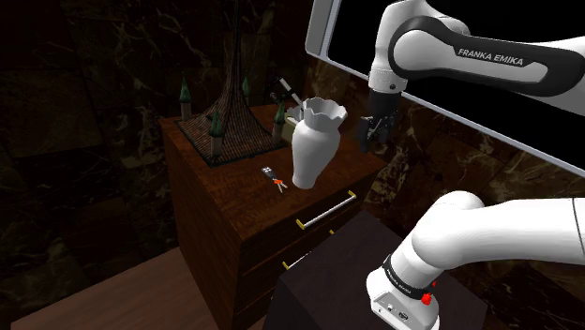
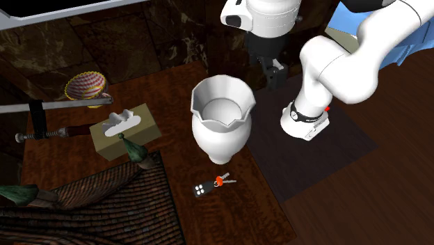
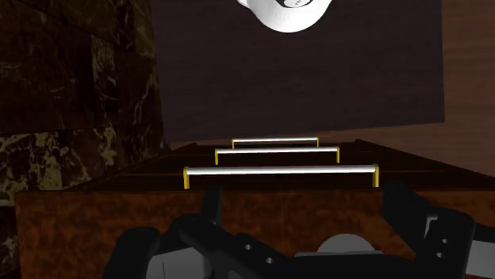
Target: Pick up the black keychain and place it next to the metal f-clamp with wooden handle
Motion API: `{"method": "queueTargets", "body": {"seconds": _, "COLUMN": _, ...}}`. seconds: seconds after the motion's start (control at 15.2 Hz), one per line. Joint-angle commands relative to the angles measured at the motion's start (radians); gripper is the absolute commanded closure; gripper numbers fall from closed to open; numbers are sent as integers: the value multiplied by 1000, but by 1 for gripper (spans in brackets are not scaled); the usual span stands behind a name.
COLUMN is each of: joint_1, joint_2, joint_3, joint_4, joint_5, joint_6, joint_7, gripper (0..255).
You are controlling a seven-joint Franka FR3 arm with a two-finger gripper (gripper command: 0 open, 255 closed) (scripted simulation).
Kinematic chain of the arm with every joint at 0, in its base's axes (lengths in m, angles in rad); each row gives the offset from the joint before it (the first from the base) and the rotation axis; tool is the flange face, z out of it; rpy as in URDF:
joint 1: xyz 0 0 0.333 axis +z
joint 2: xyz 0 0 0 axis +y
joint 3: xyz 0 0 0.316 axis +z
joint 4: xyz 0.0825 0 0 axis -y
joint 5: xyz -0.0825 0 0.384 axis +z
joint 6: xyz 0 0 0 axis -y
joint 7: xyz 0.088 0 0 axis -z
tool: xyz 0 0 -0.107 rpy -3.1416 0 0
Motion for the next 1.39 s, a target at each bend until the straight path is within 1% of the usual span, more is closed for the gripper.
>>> {"method": "queueTargets", "body": {"seconds": 0.0, "joint_1": 0, "joint_2": 0, "joint_3": 0, "joint_4": 0, "joint_5": 0, "joint_6": 0, "joint_7": 0, "gripper": 0}}
{"method": "queueTargets", "body": {"seconds": 0.33, "joint_1": 18, "joint_2": 101, "joint_3": 44, "joint_4": -42, "joint_5": 62, "joint_6": 174, "joint_7": 88, "gripper": 0}}
{"method": "queueTargets", "body": {"seconds": 0.66, "joint_1": 34, "joint_2": 235, "joint_3": 88, "joint_4": -49, "joint_5": 111, "joint_6": 350, "joint_7": 167, "gripper": 0}}
{"method": "queueTargets", "body": {"seconds": 0.99, "joint_1": 46, "joint_2": 394, "joint_3": 130, "joint_4": -18, "joint_5": 143, "joint_6": 516, "joint_7": 241, "gripper": 0}}
{"method": "queueTargets", "body": {"seconds": 1.32, "joint_1": 53, "joint_2": 568, "joint_3": 168, "joint_4": 49, "joint_5": 154, "joint_6": 662, "joint_7": 315, "gripper": 0}}
